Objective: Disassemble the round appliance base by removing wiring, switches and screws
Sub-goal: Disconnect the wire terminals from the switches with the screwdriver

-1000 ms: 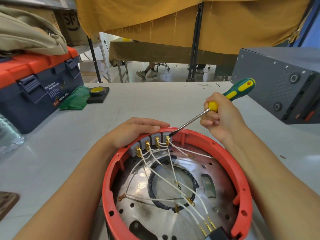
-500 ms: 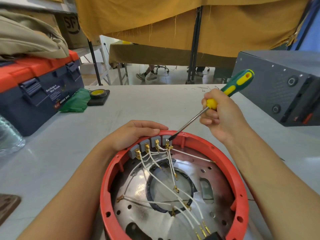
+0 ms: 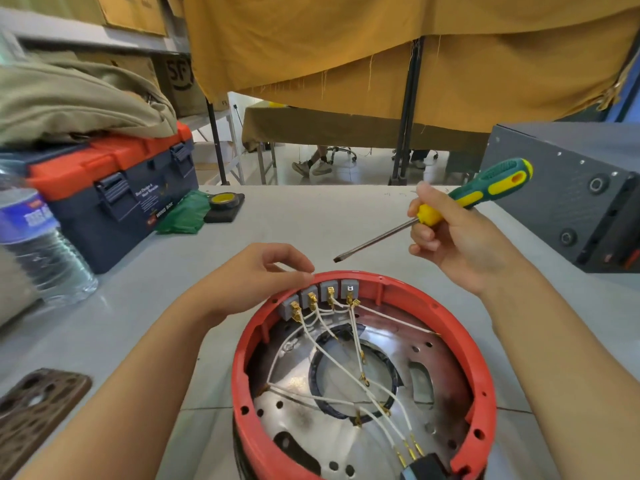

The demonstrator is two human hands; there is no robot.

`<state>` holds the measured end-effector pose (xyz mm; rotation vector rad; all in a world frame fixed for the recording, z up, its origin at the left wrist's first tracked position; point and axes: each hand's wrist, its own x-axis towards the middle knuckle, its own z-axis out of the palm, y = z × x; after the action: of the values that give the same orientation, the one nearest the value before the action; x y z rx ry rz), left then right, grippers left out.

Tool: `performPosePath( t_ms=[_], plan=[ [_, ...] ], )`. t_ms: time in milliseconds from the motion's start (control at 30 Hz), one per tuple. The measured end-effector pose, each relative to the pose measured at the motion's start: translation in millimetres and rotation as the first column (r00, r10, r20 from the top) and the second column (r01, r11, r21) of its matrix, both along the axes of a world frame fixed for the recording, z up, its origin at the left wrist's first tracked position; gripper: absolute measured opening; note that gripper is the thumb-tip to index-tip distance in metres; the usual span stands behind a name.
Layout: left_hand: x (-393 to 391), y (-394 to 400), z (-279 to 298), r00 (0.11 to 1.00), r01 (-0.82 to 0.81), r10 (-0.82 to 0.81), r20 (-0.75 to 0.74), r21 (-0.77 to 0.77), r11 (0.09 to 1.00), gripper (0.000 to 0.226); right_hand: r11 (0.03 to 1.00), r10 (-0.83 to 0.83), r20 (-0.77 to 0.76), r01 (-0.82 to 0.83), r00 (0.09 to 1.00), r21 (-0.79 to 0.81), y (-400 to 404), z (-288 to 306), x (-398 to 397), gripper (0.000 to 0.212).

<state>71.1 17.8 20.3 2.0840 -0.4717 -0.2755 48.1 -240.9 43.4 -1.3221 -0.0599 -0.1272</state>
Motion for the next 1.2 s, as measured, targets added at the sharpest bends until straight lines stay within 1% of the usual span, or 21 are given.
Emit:
performPosePath(
  t_ms=[67, 167, 233, 300, 400, 467, 567, 700, 800, 967, 1100, 1200],
  plan=[
    [-8, 2, -3, 1.0, 0.004, -0.004, -0.016, -0.008, 1.0, 0.013, 0.999, 0.049, 0.022, -0.049, 0.999, -0.02, 1, 0, -4, 0.027],
    [-14, 0, -8, 0.999, -0.032, 0.032, 0.013, -0.015, 0.999, 0.021, 0.994, 0.112, 0.044, -0.111, 0.993, -0.022, -1, -1, -13, 0.024],
    [-15, -2, -8, 0.999, -0.035, 0.035, 0.002, -0.012, 0.999, 0.022, 0.99, 0.134, 0.058, -0.13, 0.989, -0.059, -4, -1, -22, 0.025],
    [-13, -5, -9, 1.0, -0.001, 0.001, -0.026, -0.011, 1.0, 0.023, 0.988, 0.126, 0.079, -0.118, 0.989, -0.095, -9, -1, -32, 0.026],
    [-9, -13, -8, 0.997, 0.072, -0.073, -0.04, -0.008, 0.997, 0.025, 0.993, 0.033, 0.117, -0.019, 0.993, -0.112, -16, -1, -45, 0.026],
    [-7, -20, -8, 0.991, 0.128, -0.128, -0.027, -0.001, 0.992, 0.027, 0.991, -0.057, 0.146, 0.074, 0.988, -0.115, -20, -3, -52, 0.022],
    [-2, -31, -7, 0.976, 0.215, -0.216, -0.029, -0.022, 0.976, 0.029, 0.967, -0.157, 0.215, 0.194, 0.964, -0.166, -25, -6, -59, 0.017],
    [4, -40, -8, 0.956, 0.294, -0.294, -0.014, -0.018, 0.956, 0.03, 0.931, -0.257, 0.283, 0.316, 0.924, -0.185, -26, -12, -59, 0.029],
    [9, -44, -11, 0.946, 0.323, -0.324, -0.015, -0.056, 0.945, 0.031, 0.915, -0.263, 0.31, 0.338, 0.914, -0.219, -24, -14, -58, 0.031],
    [16, -51, -12, 0.926, 0.377, -0.378, -0.004, -0.058, 0.924, 0.031, 0.888, -0.269, 0.368, 0.378, 0.89, -0.263, -21, -13, -59, 0.031],
    [18, -52, -13, 0.919, 0.393, -0.394, -0.008, -0.069, 0.917, 0.031, 0.875, -0.297, 0.397, 0.414, 0.868, -0.251, -19, -11, -58, 0.034],
    [19, -52, -14, 0.916, 0.398, -0.4, -0.01, -0.089, 0.913, 0.031, 0.872, -0.316, 0.406, 0.431, 0.858, -0.231, -18, -8, -58, 0.032]
  ],
)
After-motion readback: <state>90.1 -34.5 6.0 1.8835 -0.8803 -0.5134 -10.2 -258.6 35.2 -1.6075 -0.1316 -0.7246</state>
